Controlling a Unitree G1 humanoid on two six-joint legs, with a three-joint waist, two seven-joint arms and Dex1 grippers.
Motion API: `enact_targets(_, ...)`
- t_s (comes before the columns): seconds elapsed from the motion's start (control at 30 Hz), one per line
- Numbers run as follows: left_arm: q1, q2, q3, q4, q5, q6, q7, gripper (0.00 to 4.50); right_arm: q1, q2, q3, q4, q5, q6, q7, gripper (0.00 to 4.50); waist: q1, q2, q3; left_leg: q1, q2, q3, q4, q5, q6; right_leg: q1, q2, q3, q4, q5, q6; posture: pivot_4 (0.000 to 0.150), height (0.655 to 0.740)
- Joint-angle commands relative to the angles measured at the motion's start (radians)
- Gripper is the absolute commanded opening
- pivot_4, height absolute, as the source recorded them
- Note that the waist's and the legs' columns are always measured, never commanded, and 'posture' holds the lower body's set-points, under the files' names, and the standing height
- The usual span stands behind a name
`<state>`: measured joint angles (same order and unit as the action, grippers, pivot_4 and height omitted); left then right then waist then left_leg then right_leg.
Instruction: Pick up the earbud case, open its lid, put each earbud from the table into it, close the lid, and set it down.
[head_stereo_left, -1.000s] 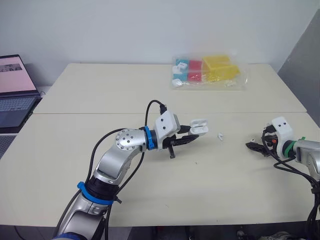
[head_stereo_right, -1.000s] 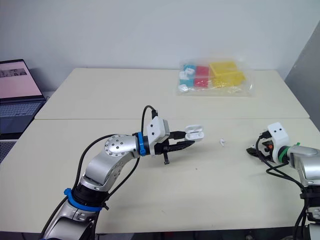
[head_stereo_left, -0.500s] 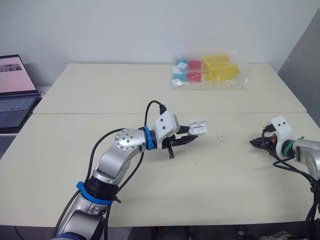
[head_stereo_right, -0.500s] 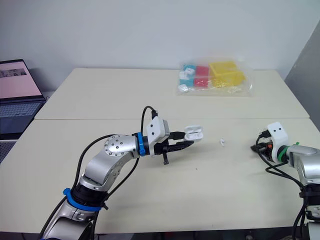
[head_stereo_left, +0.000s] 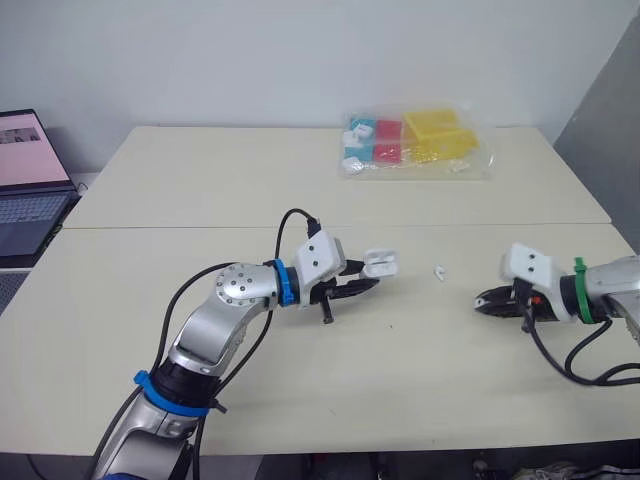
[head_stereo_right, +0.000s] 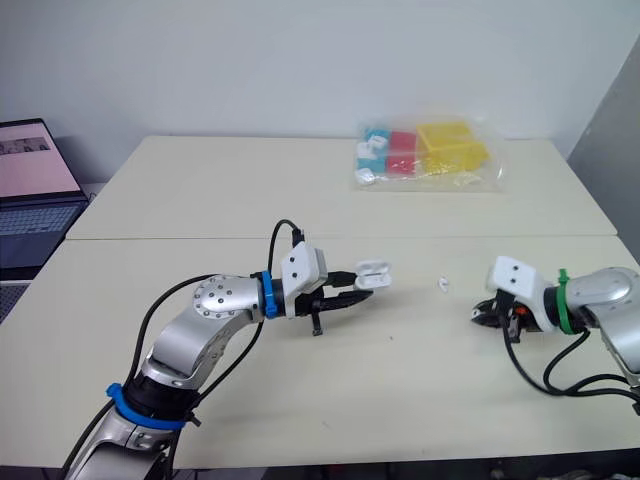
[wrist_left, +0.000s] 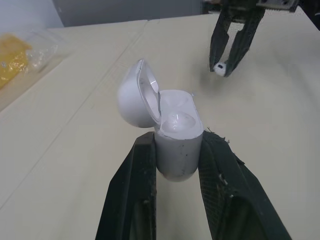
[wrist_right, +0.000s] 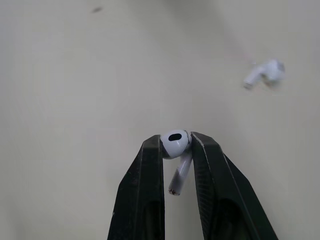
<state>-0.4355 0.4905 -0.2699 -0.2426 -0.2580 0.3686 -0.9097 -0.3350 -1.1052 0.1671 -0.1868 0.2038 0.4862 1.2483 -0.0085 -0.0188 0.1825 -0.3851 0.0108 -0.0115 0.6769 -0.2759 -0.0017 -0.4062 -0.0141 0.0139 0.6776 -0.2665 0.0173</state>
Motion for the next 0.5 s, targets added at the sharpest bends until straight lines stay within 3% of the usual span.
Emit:
enact_targets(0.03,0.013,0.019,0.021,-0.062,-0.007,-0.005,-0.005,0.78,-0.047,-0.002,0.051,-0.001,-0.043,-0.057,0.061,0.42,0.001,0.0,0.001,0.0,0.0,0.0,0.0,0.0,0.0,0.0,0.0,0.0,0.0,0.0,0.0,0.15,0.74)
enact_targets(0.27,0.079,0.049,0.036,-0.138,-0.009,0.028,0.028,0.78,-0.149,0.073,0.189,0.065,-0.154,-0.104,0.104,0.42,0.003,-0.001,0.001,0.0,0.0,0.001,0.0,0.0,0.0,0.0,-0.001,0.0,0.0,0.0,0.0,0.15,0.74)
enact_targets(0.5,0.108,0.056,0.041,-0.174,-0.009,0.046,0.049,0.78,-0.157,0.06,0.19,0.134,-0.162,-0.175,0.174,0.42,0.006,-0.001,0.001,0.0,-0.001,0.002,0.0,0.0,0.0,0.0,-0.004,0.001,0.0,0.001,-0.003,0.15,0.74)
